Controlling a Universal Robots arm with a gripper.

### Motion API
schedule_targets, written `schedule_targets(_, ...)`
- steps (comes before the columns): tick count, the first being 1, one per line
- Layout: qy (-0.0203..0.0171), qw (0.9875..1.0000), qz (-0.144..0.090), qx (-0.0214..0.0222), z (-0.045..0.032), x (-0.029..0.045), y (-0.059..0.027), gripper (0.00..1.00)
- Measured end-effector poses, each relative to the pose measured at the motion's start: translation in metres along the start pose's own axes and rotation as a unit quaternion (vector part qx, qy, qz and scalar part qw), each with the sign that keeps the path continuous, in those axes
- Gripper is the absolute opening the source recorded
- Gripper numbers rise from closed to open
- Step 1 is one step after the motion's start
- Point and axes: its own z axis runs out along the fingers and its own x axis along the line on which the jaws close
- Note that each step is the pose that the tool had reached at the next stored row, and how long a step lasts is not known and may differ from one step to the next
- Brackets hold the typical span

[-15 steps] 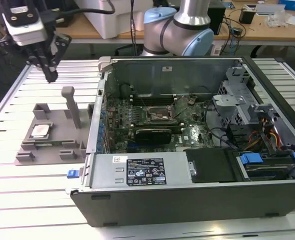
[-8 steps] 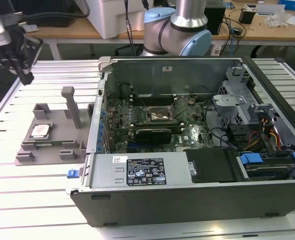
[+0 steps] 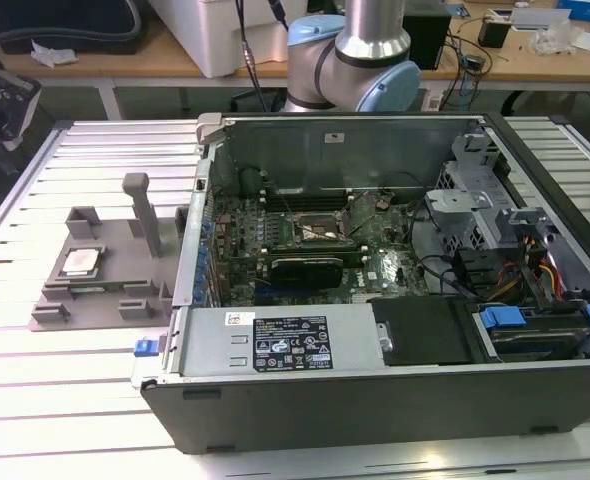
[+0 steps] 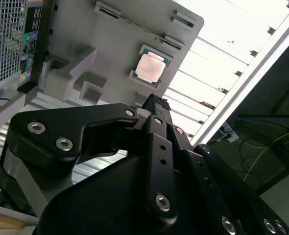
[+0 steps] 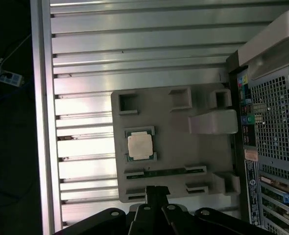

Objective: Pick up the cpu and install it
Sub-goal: 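Reach for the cpu, then pick up the cpu and move it towards the insertion slot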

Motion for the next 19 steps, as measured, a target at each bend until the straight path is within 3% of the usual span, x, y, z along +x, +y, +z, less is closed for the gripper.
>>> schedule_targets(4,0.0000,1.0000,0.000,0.0000,0.0000,0.0008,0.0000,0.11)
schedule_targets(5,0.0000,1.0000,0.000,0.0000,0.0000,0.0010,-0.0001,0.17)
schedule_targets(6,0.0000,1.0000,0.000,0.0000,0.0000,0.0012,-0.0001,0.29)
schedule_targets(8,0.0000,1.0000,0.000,0.0000,-0.0001,0.0014,-0.0001,0.35)
schedule_targets(9,0.0000,1.0000,0.000,0.0000,-0.0001,0.0016,-0.0001,0.47)
schedule_targets(12,0.0000,1.0000,0.000,0.0001,-0.0001,0.0020,-0.0001,0.60)
schedule_targets(13,-0.0004,1.0000,0.000,0.0060,0.0003,0.0022,0.0004,0.60)
schedule_targets(14,-0.0008,0.9999,-0.003,0.0129,0.0019,0.0022,0.0016,0.60)
schedule_targets(16,-0.0003,0.9996,-0.025,0.0126,0.0141,0.0030,0.0052,0.60)
schedule_targets(19,-0.0003,0.9996,-0.025,0.0126,0.0225,0.0033,0.0049,0.60)
